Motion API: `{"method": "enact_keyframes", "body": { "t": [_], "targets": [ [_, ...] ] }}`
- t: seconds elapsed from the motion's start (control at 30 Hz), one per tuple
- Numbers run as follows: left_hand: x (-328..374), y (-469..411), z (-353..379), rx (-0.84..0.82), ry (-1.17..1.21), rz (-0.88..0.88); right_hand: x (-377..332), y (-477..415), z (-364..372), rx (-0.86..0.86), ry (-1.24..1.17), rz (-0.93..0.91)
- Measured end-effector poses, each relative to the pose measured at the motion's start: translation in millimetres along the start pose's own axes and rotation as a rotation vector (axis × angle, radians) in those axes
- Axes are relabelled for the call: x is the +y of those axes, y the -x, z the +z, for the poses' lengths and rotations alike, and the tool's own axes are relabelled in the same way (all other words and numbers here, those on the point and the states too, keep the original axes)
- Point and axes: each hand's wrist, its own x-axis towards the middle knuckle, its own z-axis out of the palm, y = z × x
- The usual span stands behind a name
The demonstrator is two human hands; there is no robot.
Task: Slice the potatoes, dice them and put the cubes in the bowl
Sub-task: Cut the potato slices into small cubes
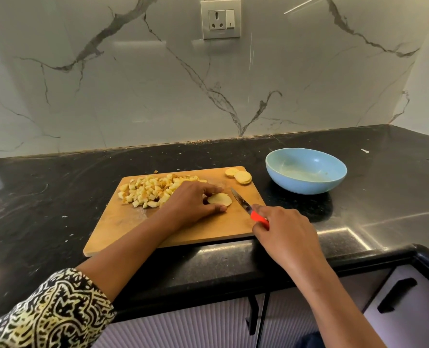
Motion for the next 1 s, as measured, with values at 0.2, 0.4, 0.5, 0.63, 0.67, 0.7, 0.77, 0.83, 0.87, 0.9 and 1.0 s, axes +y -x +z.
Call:
{"method": "enact_keyframes", "body": {
  "t": [0.2, 0.4, 0.5, 0.63, 0.67, 0.7, 0.77, 0.83, 0.87, 0.9, 1.0],
  "targets": [
    [-9, 3, -16, -0.064, -0.029, -0.028, -3, 3, 2, -0.001, -0.001, -0.026],
    [-16, 1, -16, -0.025, -0.003, -0.030, -4, 5, 5, 0.007, -0.010, -0.048],
    [-15, 1, -12, 0.028, 0.004, -0.029, -4, 4, 4, -0.001, -0.017, -0.046],
    [-10, 1, -7, 0.069, -0.027, -0.005, -2, -1, 4, -0.016, -0.019, -0.018],
    [-9, 1, -6, 0.079, -0.035, -0.006, -2, -3, 4, -0.015, -0.013, -0.017],
    [-9, 0, -5, 0.081, -0.037, -0.013, -2, -4, 4, -0.015, -0.007, -0.019],
    [-8, 0, -6, 0.060, -0.044, -0.023, -1, -4, 3, -0.016, -0.010, -0.023],
    [-9, 1, -9, 0.029, -0.038, -0.026, 2, -4, 1, -0.009, -0.013, -0.018],
    [-9, 1, -9, 0.026, -0.017, -0.025, 4, -3, 0, -0.001, -0.011, -0.016],
    [-8, 2, -9, 0.029, 0.003, -0.023, 5, -2, -1, 0.007, -0.007, -0.017],
    [-2, 1, -1, 0.018, -0.093, -0.006, 7, 0, -6, 0.017, -0.007, -0.053]
  ]
}}
